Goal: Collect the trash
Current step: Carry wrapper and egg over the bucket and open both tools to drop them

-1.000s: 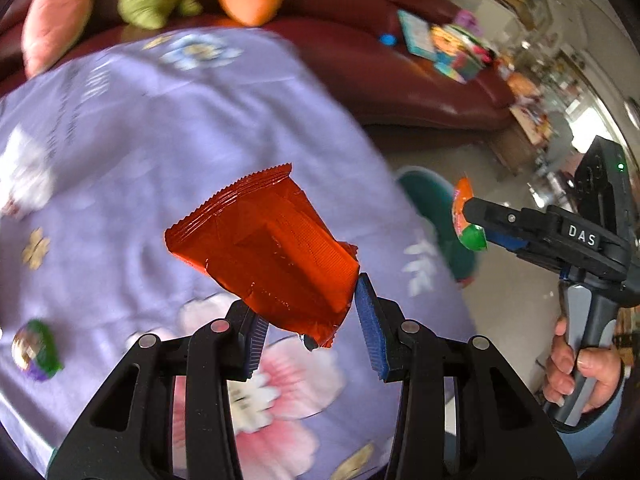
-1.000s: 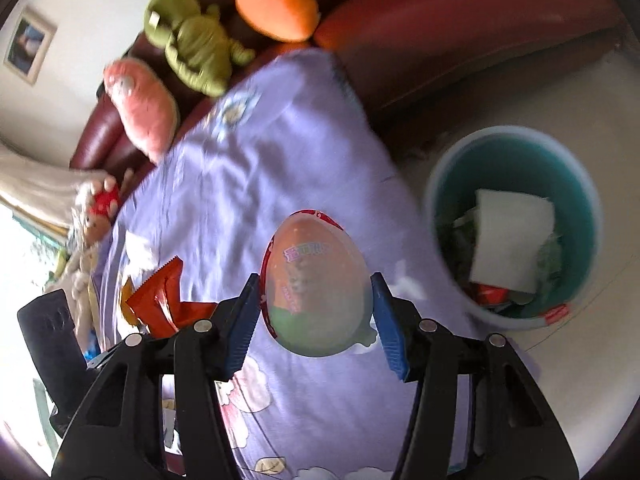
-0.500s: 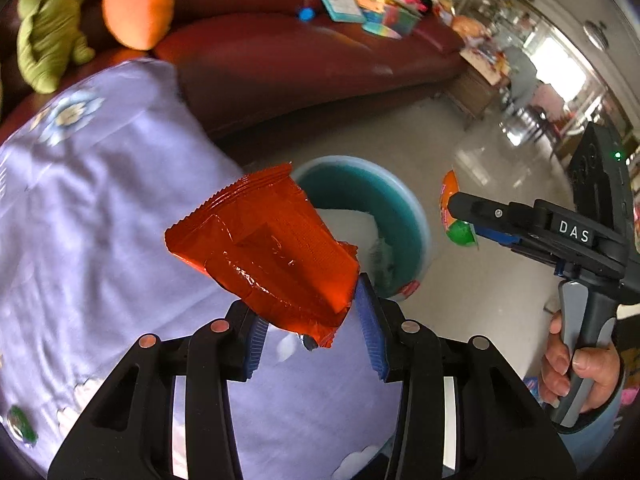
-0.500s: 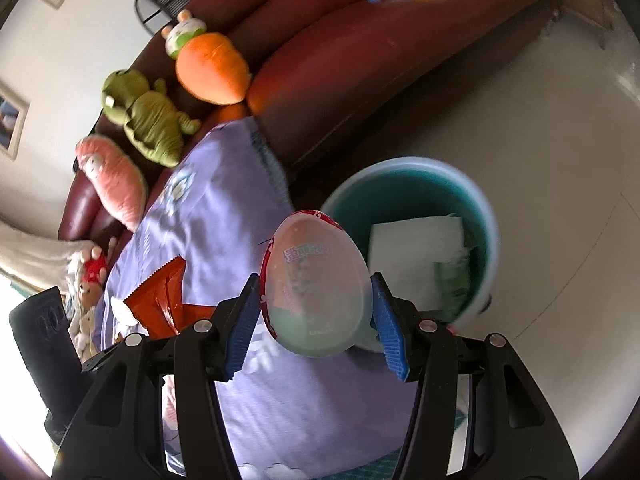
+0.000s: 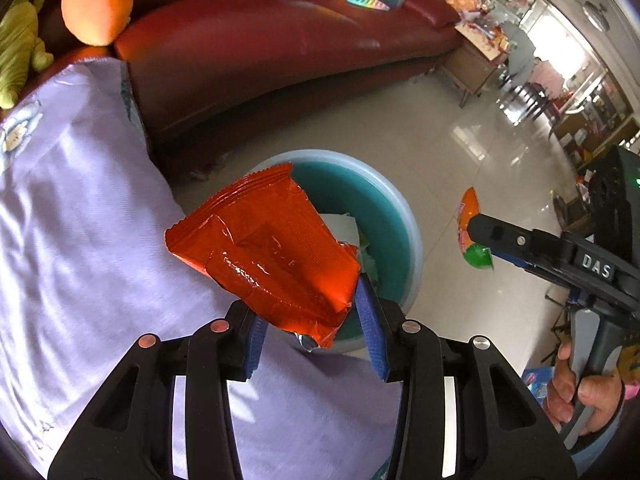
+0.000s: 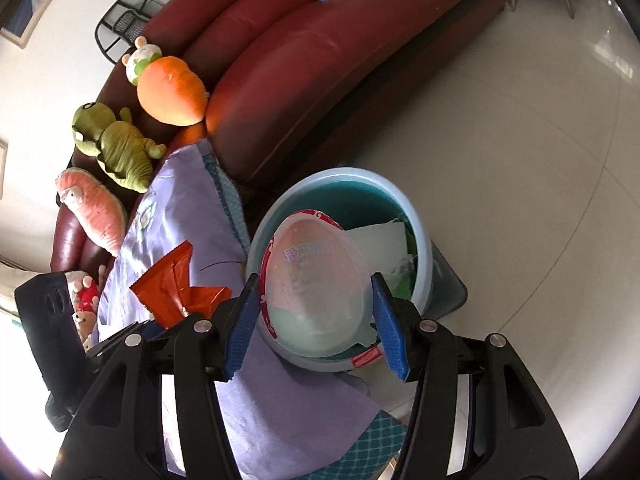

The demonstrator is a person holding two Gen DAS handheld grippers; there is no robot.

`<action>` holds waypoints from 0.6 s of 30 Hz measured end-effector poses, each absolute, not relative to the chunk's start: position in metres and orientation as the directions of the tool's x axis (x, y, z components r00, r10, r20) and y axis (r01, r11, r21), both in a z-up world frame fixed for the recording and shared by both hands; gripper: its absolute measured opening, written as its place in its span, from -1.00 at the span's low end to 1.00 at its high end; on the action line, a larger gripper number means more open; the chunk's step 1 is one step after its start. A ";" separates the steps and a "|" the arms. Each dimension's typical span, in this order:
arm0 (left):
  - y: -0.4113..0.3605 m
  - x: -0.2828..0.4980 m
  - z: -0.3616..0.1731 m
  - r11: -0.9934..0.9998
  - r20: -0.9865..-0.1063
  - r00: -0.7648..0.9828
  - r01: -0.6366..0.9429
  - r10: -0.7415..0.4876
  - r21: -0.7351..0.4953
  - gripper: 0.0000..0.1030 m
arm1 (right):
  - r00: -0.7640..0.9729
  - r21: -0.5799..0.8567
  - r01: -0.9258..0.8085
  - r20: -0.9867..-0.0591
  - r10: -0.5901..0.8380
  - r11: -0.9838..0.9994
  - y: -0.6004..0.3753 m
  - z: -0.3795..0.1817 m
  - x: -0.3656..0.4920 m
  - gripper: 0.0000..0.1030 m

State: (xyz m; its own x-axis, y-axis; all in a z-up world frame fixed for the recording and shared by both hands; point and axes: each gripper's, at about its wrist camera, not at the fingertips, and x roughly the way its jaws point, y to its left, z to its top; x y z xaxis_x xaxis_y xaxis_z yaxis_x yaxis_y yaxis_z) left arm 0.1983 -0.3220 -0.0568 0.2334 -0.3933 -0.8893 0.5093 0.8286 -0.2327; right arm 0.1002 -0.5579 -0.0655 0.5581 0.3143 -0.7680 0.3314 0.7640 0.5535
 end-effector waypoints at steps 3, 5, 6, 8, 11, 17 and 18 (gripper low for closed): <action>-0.329 0.205 -0.067 0.831 -0.896 0.217 0.504 -0.387 -0.237 -0.13 | 0.551 0.549 0.333 -0.773 0.314 0.767 -0.560 -0.068 0.105 0.02; -0.333 0.207 -0.073 0.833 -0.901 0.211 0.502 -0.378 -0.232 -0.02 | 0.549 0.547 0.332 -0.774 0.314 0.768 -0.561 -0.068 0.107 0.02; -0.336 0.208 -0.075 0.834 -0.903 0.212 0.503 -0.374 -0.227 0.08 | 0.548 0.547 0.332 -0.775 0.315 0.768 -0.561 -0.069 0.109 0.02; -0.337 0.208 -0.077 0.835 -0.906 0.211 0.504 -0.368 -0.221 0.29 | 0.546 0.545 0.332 -0.777 0.315 0.770 -0.561 -0.070 0.112 0.02; -0.330 0.209 -0.079 0.840 -0.905 0.214 0.495 -0.368 -0.225 0.52 | 0.539 0.543 0.332 -0.780 0.317 0.772 -0.559 -0.071 0.114 0.02; -0.312 0.210 -0.079 0.855 -0.904 0.210 0.457 -0.372 -0.246 0.63 | 0.523 0.537 0.323 -0.787 0.327 0.779 -0.552 -0.075 0.121 0.02; -0.309 0.209 -0.078 0.856 -0.903 0.211 0.453 -0.375 -0.250 0.63 | 0.521 0.536 0.320 -0.788 0.328 0.781 -0.550 -0.075 0.122 0.02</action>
State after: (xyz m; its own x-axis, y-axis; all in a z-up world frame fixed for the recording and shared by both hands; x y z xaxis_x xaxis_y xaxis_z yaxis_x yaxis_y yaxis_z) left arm 0.2092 -0.3092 -0.0783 0.2111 -0.3753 -0.9025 0.4528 0.8558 -0.2500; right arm 0.1220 -0.5496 -0.0746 0.5209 0.3278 -0.7882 0.3202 0.7809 0.5363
